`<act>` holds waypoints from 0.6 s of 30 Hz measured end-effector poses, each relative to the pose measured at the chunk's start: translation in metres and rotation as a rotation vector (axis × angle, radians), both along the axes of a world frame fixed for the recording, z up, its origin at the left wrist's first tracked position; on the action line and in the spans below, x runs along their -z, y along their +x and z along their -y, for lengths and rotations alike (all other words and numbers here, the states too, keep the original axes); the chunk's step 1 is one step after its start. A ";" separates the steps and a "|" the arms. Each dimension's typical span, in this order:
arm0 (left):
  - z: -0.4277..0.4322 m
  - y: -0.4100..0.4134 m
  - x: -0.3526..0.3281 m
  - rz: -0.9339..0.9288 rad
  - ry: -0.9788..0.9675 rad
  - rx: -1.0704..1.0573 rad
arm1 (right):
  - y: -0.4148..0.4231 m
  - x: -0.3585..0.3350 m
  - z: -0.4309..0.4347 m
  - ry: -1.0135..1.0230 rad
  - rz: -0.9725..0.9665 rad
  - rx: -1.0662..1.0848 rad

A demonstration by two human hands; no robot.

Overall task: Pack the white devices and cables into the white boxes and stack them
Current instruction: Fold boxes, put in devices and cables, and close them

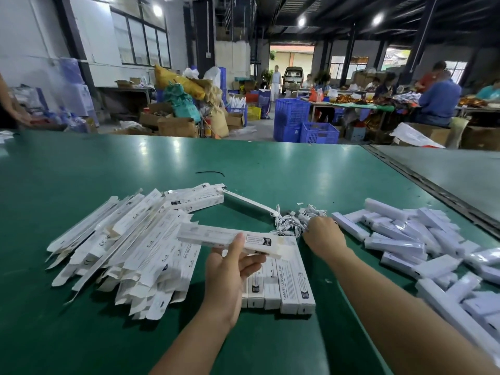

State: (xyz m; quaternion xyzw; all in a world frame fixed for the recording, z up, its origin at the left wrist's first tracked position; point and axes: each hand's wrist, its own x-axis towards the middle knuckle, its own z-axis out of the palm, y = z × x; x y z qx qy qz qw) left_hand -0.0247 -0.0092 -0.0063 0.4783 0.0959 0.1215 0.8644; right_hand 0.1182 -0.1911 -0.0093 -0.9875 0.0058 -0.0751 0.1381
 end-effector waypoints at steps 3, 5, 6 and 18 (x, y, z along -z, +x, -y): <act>0.000 -0.001 -0.002 -0.001 -0.015 0.019 | -0.004 0.001 0.004 0.063 -0.003 0.017; 0.000 -0.002 -0.003 -0.001 -0.012 0.027 | -0.008 -0.002 0.009 0.119 0.027 0.020; 0.000 -0.003 -0.003 -0.001 -0.005 0.032 | -0.009 -0.004 0.011 0.169 0.053 0.028; 0.001 -0.002 -0.003 0.002 0.024 0.036 | -0.097 -0.026 0.010 0.630 0.252 -0.051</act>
